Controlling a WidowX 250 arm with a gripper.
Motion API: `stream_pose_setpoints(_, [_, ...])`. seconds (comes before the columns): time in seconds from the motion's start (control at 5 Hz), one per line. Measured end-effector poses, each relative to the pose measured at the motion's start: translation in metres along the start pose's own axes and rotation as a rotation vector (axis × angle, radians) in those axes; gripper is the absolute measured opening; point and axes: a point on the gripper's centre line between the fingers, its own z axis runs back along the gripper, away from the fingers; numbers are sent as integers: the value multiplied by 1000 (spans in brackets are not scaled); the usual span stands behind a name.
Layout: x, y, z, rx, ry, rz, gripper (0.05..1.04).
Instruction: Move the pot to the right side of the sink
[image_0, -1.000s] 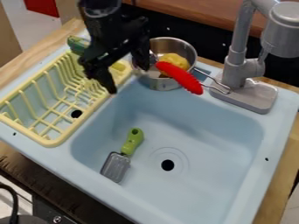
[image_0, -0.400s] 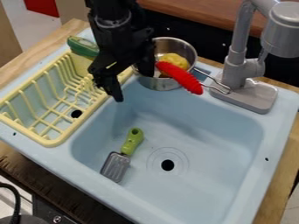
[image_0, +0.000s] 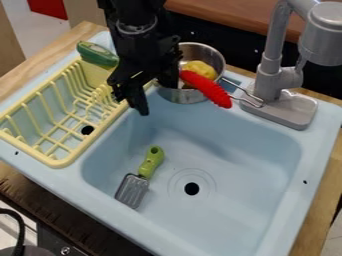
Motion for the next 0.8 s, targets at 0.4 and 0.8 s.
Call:
stream_pose_setpoints(0.4, [1, 0, 1, -30, 46, -16, 169])
stream_pose_setpoints(0.8, [-1, 1, -1, -38, 48, -19, 56])
